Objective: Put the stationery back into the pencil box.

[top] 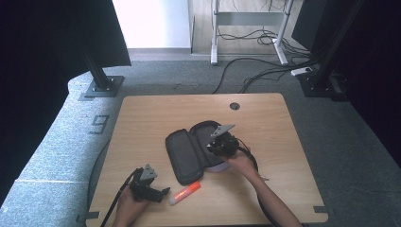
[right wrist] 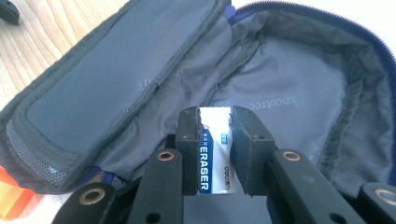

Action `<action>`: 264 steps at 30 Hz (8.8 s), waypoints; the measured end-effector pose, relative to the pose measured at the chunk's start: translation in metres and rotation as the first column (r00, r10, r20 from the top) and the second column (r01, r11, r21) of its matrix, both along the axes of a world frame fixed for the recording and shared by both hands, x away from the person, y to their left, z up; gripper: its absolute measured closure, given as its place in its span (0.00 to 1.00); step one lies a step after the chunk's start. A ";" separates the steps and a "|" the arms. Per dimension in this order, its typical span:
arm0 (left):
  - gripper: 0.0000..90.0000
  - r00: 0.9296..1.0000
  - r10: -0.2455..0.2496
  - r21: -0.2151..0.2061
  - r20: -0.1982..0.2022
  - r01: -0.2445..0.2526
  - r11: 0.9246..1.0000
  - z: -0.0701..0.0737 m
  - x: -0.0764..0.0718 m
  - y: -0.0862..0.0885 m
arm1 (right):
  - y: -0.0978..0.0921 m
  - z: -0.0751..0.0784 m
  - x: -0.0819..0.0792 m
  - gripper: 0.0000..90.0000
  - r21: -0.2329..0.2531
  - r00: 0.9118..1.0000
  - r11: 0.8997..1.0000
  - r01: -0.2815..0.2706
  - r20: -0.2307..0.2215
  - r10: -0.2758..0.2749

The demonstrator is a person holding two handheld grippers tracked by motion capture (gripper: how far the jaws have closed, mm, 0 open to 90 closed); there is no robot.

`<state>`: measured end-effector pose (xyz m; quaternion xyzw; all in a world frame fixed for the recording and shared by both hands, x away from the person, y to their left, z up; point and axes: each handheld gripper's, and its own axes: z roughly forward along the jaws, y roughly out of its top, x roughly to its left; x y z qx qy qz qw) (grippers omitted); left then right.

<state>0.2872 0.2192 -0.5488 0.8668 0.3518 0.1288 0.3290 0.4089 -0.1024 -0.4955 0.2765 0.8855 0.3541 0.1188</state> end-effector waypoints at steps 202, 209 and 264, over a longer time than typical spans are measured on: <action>0.00 1.000 0.000 0.000 0.000 0.000 1.000 0.000 0.000 0.000 | -0.144 0.010 -0.082 0.88 0.070 0.998 0.996 0.057 -0.023 -0.056; 0.00 1.000 0.000 0.000 0.000 0.000 1.000 0.000 0.000 0.000 | -0.142 0.019 -0.078 0.88 0.077 0.998 0.995 0.060 -0.014 -0.060; 0.00 1.000 -0.001 0.002 -0.001 0.001 1.000 0.000 0.000 0.000 | -0.088 0.070 -0.028 0.88 0.052 0.993 0.996 0.070 0.093 -0.075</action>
